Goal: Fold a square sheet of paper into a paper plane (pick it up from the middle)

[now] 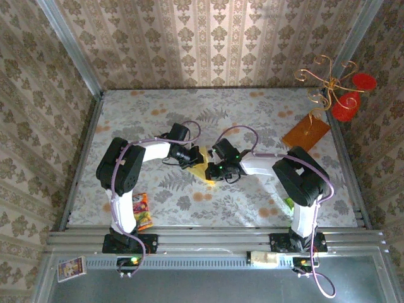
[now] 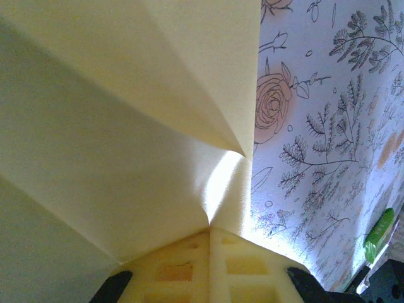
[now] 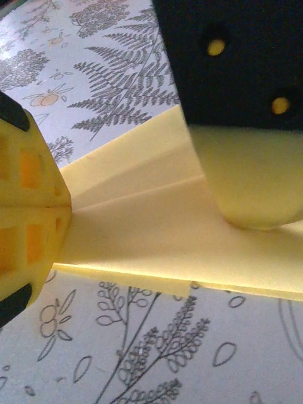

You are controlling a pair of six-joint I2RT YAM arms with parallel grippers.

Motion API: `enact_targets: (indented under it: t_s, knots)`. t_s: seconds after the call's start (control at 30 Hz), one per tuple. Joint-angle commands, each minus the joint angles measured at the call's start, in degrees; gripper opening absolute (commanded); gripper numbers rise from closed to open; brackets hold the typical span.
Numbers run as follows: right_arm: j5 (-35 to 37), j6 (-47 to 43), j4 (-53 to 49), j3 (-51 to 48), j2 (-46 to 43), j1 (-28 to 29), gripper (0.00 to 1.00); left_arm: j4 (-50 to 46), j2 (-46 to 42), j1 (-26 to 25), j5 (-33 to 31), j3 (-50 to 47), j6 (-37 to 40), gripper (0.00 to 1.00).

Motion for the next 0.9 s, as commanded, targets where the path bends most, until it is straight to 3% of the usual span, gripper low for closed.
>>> enact_targets:
  t_s: [0.0,0.87]
  knots:
    - [-2.91,1.23,-9.05,-2.74,-0.9,0.37,0.01,-8.29,4.69,-0.29,-9.29,-1.88,1.72,0.06]
    - [-3.75,1.66,-11.35,-6.94,-4.74,0.4,0.01,-11.2,5.85,-0.28,-11.28,-0.69,2.32,0.06]
